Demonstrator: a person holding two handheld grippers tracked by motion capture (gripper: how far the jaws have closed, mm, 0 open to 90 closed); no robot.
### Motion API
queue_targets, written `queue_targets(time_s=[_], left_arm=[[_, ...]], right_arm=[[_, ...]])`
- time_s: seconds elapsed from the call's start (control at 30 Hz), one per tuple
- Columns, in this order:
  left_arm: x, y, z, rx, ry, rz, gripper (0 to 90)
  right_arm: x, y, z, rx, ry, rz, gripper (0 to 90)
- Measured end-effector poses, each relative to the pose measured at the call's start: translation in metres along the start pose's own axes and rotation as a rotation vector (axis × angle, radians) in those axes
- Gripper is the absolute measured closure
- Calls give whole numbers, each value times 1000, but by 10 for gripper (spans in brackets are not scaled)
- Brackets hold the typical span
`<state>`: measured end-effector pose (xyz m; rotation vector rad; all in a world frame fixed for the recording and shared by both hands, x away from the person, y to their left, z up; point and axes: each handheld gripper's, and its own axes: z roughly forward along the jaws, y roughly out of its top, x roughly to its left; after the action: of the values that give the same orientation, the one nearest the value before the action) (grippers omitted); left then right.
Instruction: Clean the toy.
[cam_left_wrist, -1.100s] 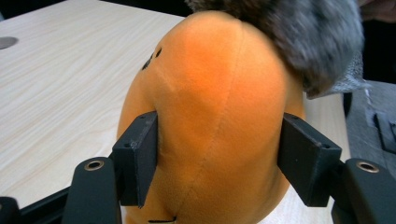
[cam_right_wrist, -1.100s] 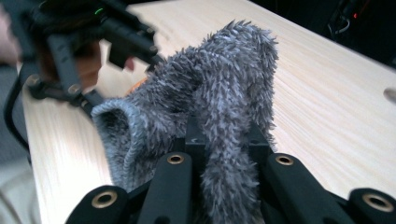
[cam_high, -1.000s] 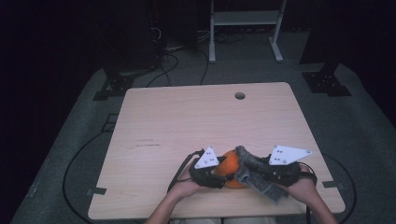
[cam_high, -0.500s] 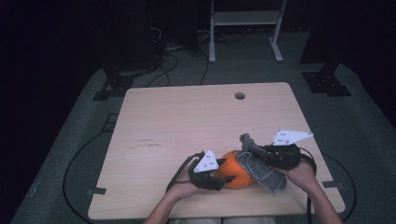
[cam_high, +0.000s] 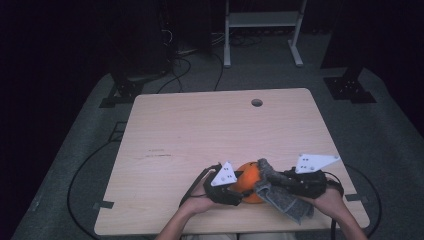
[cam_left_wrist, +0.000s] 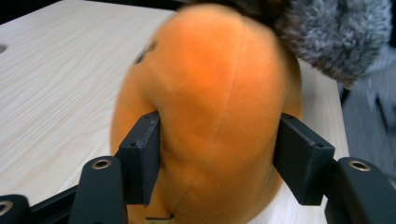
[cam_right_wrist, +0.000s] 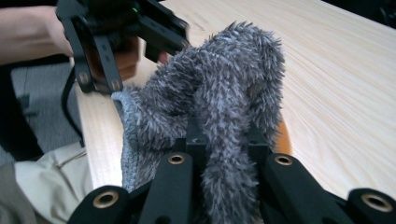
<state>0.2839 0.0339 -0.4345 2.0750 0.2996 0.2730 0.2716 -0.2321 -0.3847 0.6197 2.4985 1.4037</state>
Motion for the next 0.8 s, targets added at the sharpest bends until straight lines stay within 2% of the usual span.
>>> queue_targets(time_s=[0.07,0.13,0.17,0.23,0.27,0.3,0.33,0.37,0.47,0.5,0.53,0.57,0.63,0.7,0.73,0.77,0.8], left_arm=[[-1,0,-2,6,2,11,377],[-1,0,-3,4,-2,13,369],[0,-1,-4,-7,-3,9,318],[4,-2,-6,-21,-4,-3,202],[7,-3,-6,-24,-1,-21,202],[14,-5,-1,-9,-3,-66,98],[14,-5,-1,-9,-3,-66,93],[18,-9,8,-1,-30,-99,96],[15,-13,12,-24,-48,-78,184],[12,-12,9,-27,-19,-45,246],[11,-11,8,-22,-8,-42,278],[9,-9,8,-13,7,-16,303],[4,-8,8,9,40,32,323],[-1,-8,9,3,44,67,340],[-2,-7,9,4,56,73,345],[-2,-7,9,4,56,73,356],[0,-7,5,-21,62,49,374]], right_arm=[[0,8,3,-5,-6,-15,776],[-2,10,4,-16,-19,-11,776],[-10,12,6,-13,-41,5,775],[-13,8,6,-13,-56,10,776],[-13,8,6,-13,-56,10,776],[-15,3,3,-23,-51,31,775],[-16,1,2,-27,-49,34,775],[-16,0,2,-27,-45,45,775],[-16,-1,3,-18,-57,35,774],[-16,0,2,-15,-60,42,775],[-15,1,1,-18,-58,43,775],[-12,4,1,-21,-53,34,775],[-3,11,4,-25,-36,0,776],[6,20,8,-38,6,-29,775],[9,24,10,-39,12,-46,775],[10,26,12,-26,-3,-58,775],[8,26,13,-18,-24,-63,775]])
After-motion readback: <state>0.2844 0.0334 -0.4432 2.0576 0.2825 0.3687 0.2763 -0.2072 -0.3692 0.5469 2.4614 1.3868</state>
